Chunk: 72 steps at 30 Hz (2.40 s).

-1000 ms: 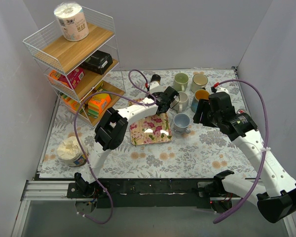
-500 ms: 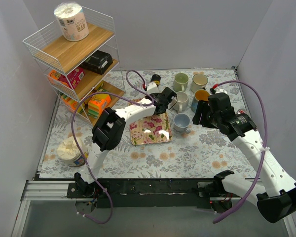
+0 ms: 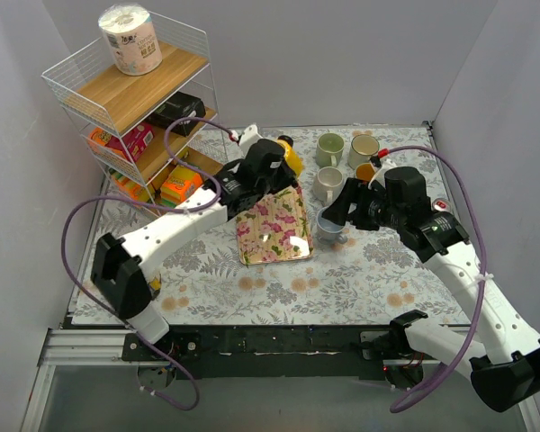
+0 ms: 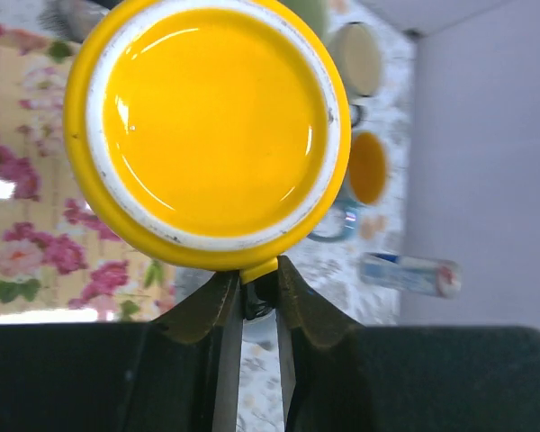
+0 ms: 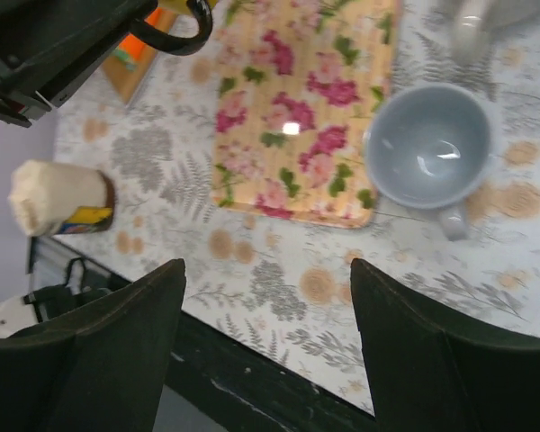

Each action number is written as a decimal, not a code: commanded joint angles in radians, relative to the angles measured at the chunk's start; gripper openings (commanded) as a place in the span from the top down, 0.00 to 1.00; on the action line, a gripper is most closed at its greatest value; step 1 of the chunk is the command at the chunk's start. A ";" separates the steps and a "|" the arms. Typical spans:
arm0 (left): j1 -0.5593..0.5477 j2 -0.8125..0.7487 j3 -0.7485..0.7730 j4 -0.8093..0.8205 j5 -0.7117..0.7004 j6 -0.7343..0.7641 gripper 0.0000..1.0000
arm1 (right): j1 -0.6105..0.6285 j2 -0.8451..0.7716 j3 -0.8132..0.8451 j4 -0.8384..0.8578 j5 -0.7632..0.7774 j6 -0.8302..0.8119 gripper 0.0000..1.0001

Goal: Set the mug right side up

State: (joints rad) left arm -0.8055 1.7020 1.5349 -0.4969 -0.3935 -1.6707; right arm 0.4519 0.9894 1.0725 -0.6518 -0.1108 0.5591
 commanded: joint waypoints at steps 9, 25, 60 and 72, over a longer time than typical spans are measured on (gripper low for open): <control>0.002 -0.413 -0.191 0.655 0.425 0.129 1.00 | -0.004 -0.041 -0.003 0.621 -0.415 0.315 0.10; 0.002 -0.499 -0.148 0.850 0.683 0.135 1.00 | -0.004 -0.064 0.035 1.021 -0.454 0.472 0.15; 0.002 -0.492 -0.275 1.051 0.834 0.092 1.00 | -0.004 0.025 -0.008 1.325 -0.492 0.760 0.73; 0.002 -0.490 -0.308 0.926 0.763 0.149 0.22 | -0.005 0.005 0.020 1.198 -0.461 0.670 0.99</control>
State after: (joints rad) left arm -0.8028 1.2350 1.2469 0.4717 0.4099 -1.5589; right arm 0.4480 1.0222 1.0641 0.5621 -0.6018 1.3014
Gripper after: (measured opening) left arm 0.648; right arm 0.268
